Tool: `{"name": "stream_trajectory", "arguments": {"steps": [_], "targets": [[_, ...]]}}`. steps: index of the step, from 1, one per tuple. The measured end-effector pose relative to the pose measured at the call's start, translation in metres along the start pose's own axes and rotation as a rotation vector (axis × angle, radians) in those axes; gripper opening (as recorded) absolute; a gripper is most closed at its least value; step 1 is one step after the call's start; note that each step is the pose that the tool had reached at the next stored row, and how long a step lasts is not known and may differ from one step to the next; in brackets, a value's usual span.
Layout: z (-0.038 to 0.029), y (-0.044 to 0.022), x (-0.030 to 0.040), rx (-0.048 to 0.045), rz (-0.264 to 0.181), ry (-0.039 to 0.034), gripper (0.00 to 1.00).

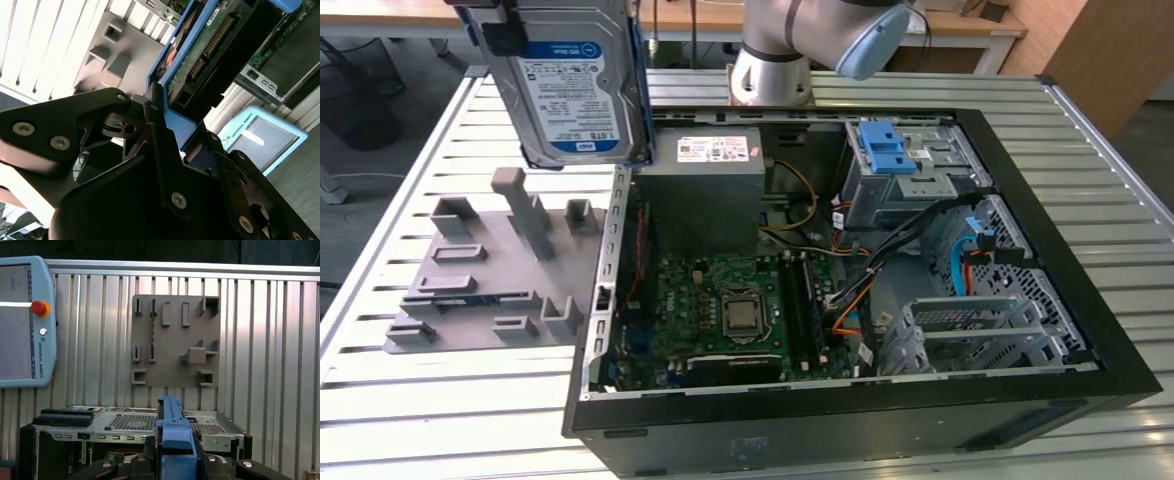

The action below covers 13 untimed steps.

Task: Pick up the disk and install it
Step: 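Pick up the disk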

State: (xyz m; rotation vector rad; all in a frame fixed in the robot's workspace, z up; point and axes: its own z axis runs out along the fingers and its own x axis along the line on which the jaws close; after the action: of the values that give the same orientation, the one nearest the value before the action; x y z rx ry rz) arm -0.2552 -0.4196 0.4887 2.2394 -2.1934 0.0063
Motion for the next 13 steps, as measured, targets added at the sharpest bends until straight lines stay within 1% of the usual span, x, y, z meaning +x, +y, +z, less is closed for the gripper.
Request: {"name": "stream_trajectory", "arguments": {"steps": [13], "targets": [[0.0002, -0.0128, 0.0003, 0.0001, 0.000, 0.0004, 0.36]]}}
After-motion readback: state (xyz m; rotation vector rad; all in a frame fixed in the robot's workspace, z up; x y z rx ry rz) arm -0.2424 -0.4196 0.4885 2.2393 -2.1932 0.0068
